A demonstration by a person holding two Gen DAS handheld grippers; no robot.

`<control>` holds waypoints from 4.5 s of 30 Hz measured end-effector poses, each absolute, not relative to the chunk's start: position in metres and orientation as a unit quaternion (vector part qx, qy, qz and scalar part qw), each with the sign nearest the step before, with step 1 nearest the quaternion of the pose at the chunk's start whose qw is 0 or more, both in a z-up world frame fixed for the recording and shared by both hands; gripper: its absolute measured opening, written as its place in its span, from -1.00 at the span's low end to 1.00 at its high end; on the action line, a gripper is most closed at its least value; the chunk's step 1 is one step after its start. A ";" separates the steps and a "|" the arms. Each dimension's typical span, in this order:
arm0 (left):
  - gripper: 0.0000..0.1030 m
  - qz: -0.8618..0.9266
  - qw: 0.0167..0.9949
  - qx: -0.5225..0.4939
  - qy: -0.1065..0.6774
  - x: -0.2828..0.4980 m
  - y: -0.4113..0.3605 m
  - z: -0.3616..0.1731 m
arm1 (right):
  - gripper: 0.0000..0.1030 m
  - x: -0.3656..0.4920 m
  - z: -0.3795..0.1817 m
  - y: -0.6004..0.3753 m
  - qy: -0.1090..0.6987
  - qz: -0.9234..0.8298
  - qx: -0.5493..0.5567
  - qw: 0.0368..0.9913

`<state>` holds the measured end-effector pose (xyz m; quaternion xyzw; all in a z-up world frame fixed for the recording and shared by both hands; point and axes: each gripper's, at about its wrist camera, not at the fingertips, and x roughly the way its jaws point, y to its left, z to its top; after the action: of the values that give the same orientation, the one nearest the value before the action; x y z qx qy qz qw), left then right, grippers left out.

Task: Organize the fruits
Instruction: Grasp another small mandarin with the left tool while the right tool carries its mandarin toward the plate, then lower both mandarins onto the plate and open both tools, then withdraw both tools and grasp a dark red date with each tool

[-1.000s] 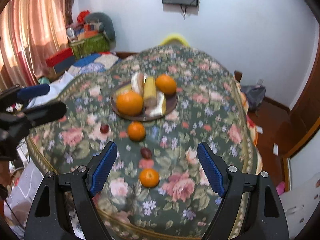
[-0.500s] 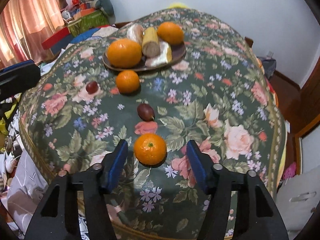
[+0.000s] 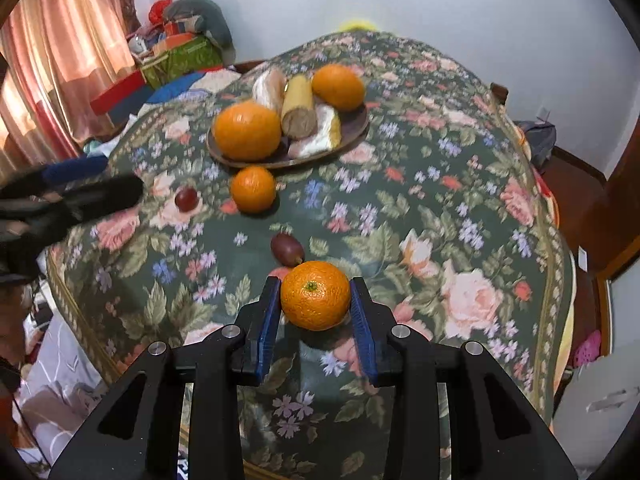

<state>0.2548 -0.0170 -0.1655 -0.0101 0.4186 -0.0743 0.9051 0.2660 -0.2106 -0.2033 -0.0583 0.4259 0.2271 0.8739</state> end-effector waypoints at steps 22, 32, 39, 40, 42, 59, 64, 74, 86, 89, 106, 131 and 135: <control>0.24 -0.084 0.874 -0.007 0.479 0.328 -0.052 -0.224 | -0.39 0.298 -0.184 -0.240 0.393 0.229 -0.017 0.890; -0.27 -0.090 0.873 -0.010 0.479 0.338 -0.056 -0.231 | -0.39 0.304 -0.186 -0.245 0.393 0.226 -0.009 0.891; -0.27 -0.092 0.884 0.003 0.459 0.327 -0.049 -0.216 | -0.39 0.309 -0.183 -0.240 0.389 0.230 -0.008 0.892; -0.27 -0.091 0.886 -0.001 0.455 0.325 -0.045 -0.212 | -0.39 0.311 -0.181 -0.238 0.387 0.230 -0.010 0.893; -0.27 -0.089 0.889 -0.009 0.448 0.325 -0.036 -0.205 | -0.39 0.312 -0.179 -0.236 0.384 0.230 -0.011 0.894; -0.27 -0.027 0.920 -0.040 0.388 0.348 0.050 -0.158 | -0.39 0.356 -0.155 -0.212 0.348 0.231 -0.014 0.908; -0.27 -0.019 0.923 -0.030 0.384 0.363 0.058 -0.157 | -0.39 0.374 -0.153 -0.204 0.344 0.233 -0.015 0.910; -0.27 -0.017 0.919 -0.024 0.393 0.398 0.057 -0.175 | -0.39 0.404 -0.168 -0.185 0.356 0.235 -0.030 0.904; -0.27 -0.020 0.908 -0.029 0.417 0.431 0.059 -0.203 | -0.39 0.428 -0.193 -0.170 0.380 0.238 -0.042 0.893; -0.27 -0.022 0.907 -0.033 0.420 0.437 0.060 -0.205 | -0.39 0.431 -0.200 -0.169 0.385 0.237 -0.037 0.891; -0.06 -0.022 0.903 -0.026 0.428 0.444 0.053 -0.207 | -0.12 0.436 -0.205 -0.168 0.396 0.240 -0.026 0.886; 0.14 -0.036 0.927 -0.032 0.372 0.351 0.041 -0.121 | 0.07 0.351 -0.127 -0.183 0.327 0.231 -0.032 0.916; 0.19 -0.041 0.931 -0.026 0.361 0.328 0.037 -0.107 | 0.07 0.334 -0.118 -0.184 0.321 0.232 -0.036 0.917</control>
<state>0.3279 0.0367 -0.1074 -0.0264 0.3611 -0.0413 0.9313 0.3344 -0.1837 -0.1177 -0.0358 0.3213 0.2319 0.9174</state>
